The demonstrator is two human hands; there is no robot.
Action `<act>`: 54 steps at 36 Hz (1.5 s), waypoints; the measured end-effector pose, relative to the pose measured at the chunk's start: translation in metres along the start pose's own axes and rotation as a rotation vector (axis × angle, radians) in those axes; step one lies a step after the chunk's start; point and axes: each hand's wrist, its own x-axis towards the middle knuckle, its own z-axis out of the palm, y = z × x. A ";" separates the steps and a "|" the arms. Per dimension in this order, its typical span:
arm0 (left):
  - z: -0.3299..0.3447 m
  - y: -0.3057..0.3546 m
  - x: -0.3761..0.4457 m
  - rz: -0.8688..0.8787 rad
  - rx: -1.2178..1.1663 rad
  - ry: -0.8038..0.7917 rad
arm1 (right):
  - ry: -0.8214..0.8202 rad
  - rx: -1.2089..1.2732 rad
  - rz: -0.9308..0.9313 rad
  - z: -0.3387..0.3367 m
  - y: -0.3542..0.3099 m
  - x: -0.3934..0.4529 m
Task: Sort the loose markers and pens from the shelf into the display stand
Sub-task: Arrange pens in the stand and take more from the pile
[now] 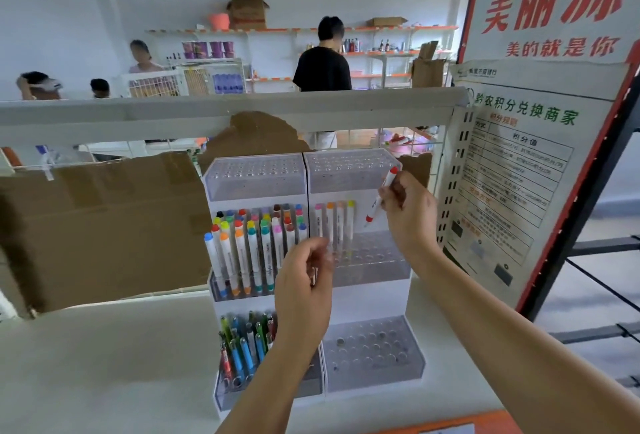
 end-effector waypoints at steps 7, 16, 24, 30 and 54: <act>-0.001 -0.001 0.000 -0.003 -0.018 -0.009 | -0.113 -0.083 -0.009 0.012 0.004 -0.004; -0.001 -0.003 0.000 0.006 -0.024 -0.022 | -0.202 -0.262 0.023 0.022 0.005 -0.007; -0.007 -0.006 0.000 -0.006 -0.031 -0.035 | -0.189 -0.261 0.104 0.027 0.003 -0.011; -0.013 -0.009 0.000 -0.014 -0.025 -0.062 | -0.198 -0.321 0.142 0.033 0.007 -0.021; -0.060 -0.007 -0.045 -0.092 0.174 0.028 | -0.152 -0.327 -0.166 0.015 -0.021 -0.088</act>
